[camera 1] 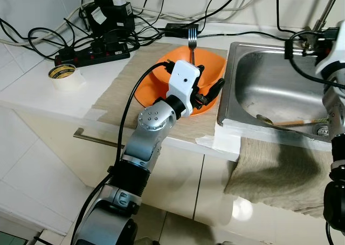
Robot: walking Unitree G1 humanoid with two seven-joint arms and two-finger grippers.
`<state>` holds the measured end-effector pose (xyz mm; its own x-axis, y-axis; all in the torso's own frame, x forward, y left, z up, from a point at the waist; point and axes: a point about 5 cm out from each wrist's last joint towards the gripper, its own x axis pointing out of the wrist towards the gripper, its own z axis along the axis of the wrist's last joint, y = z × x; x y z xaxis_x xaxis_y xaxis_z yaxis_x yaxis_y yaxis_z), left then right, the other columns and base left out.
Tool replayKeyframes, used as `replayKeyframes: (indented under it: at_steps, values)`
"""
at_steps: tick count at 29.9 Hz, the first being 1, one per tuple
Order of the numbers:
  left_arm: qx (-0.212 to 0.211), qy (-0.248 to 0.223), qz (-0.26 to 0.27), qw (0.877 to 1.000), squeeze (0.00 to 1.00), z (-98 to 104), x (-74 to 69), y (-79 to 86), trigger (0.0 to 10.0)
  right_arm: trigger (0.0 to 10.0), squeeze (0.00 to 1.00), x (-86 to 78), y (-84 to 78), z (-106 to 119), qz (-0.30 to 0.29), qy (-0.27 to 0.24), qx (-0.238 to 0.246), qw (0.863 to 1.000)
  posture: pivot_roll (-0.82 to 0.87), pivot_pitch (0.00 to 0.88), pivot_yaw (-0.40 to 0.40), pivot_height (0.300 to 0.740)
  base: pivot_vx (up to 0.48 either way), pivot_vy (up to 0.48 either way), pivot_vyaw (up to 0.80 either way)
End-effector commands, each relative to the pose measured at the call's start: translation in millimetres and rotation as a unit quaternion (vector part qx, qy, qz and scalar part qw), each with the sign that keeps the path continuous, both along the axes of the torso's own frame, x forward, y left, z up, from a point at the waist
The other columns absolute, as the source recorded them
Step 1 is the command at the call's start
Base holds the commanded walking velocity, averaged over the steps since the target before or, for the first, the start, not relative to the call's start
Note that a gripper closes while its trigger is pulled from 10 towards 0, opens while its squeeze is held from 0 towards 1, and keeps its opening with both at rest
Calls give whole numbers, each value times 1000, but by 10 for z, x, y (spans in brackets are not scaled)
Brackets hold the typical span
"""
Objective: Kitchen organization
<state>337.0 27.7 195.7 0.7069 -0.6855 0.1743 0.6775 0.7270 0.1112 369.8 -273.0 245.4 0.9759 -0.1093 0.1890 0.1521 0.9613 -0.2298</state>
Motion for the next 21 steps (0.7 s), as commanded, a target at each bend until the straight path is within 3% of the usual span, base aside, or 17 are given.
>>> replayKeyframes:
  at_steps: [1, 4, 7, 10, 11, 13, 14, 21]
  values:
    - [-1, -4, 7, 1000, 0, 33, 1, 34, 10000, 10000, 0, 7, 158, -275, 38, 52, -48, 997, -87, 0, 72, 740, 0, 0, 0]
    - [-2, -5, 8, 1000, 0, 41, 6, 37, 10000, 10000, 0, -11, 246, -469, 62, 82, -65, 993, -86, 0, 71, 740, 0, 0, 0]
    - [-2, -7, 10, 1000, 0, 54, 15, 43, 10000, 10000, 0, -1, 252, -457, 58, 70, -44, 995, -85, 0, 71, 740, 0, 0, 0]
    - [-1, -9, 11, 1000, 0, 68, 30, 54, 10000, 10000, 0, 26, 225, -353, 27, 27, 74, 996, -82, 0, 72, 740, 0, 0, 0]
    - [0, -10, 14, 1000, 0, 74, 42, 66, 10000, 10000, 0, 27, 236, -350, 3, 8, 151, 989, -84, 0, 73, 740, 0, 0, 0]
    - [0, -10, 15, 1000, 0, 75, 45, 70, 10000, 10000, 0, 25, 245, -357, -2, 5, 166, 986, -84, 0, 73, 740, 0, 0, 0]
    - [-1, -9, 17, 1000, 0, 74, 51, 78, 10000, 10000, 1000, 16, 304, -383, -1, 3, 177, 984, -83, 0, 76, 740, 0, 0, 0]
    - [-1, -7, 19, 1000, 0, 73, 65, 87, 10000, 10000, 1000, -13, 532, -470, 14, -3, 198, 980, -87, 0, 80, 740, 0, 0, 0]
